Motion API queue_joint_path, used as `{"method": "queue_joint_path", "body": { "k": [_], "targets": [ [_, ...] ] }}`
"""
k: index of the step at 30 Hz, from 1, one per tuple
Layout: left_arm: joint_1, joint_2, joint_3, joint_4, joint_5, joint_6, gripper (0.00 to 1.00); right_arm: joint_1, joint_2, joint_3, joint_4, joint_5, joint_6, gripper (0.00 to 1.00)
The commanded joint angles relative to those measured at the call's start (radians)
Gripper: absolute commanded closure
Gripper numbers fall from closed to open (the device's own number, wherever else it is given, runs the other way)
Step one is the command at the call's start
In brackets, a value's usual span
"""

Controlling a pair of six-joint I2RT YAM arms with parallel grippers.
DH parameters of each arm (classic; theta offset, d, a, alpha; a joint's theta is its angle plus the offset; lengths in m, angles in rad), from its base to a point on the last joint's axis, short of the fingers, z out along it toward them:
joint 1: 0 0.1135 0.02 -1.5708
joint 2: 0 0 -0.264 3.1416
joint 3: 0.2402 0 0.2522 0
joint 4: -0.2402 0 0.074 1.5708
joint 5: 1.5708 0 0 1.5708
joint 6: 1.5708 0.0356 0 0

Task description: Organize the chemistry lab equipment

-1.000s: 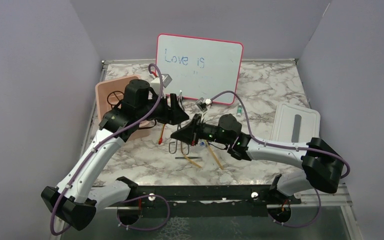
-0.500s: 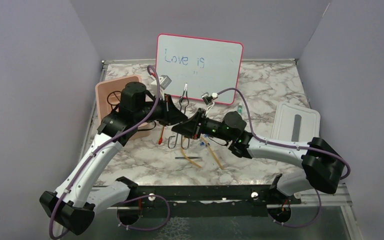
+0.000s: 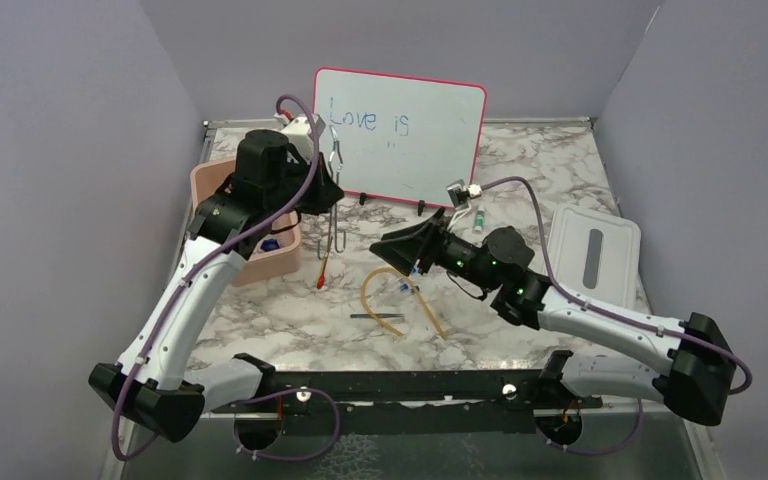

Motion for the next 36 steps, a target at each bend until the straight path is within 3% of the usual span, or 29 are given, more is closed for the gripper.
{"method": "queue_joint_path", "body": {
  "k": [1,5,10,23,32,36],
  "targets": [
    [0.110,0.054,0.083,-0.130,-0.272,0.095,1.00,-0.002,-0.092,-0.033,-0.161,0.142,-0.056,0.35],
    [0.181,0.065,0.089,-0.149,-0.494,0.114,1.00,-0.002,-0.138,-0.056,-0.205,0.163,-0.049,0.36],
    [0.281,0.127,0.107,-0.142,-0.556,0.121,1.00,-0.002,-0.136,-0.063,-0.237,0.169,-0.041,0.36],
    [0.463,0.461,0.155,-0.028,-0.109,0.101,1.00,-0.002,-0.127,-0.118,-0.186,0.155,0.015,0.36],
    [0.528,0.565,0.046,0.065,0.065,0.066,1.00,-0.002,-0.111,-0.117,-0.194,0.129,0.014,0.36],
    [0.534,0.584,0.013,0.107,0.060,0.049,1.00,-0.002,-0.098,-0.115,-0.197,0.132,0.016,0.36]
  ]
}}
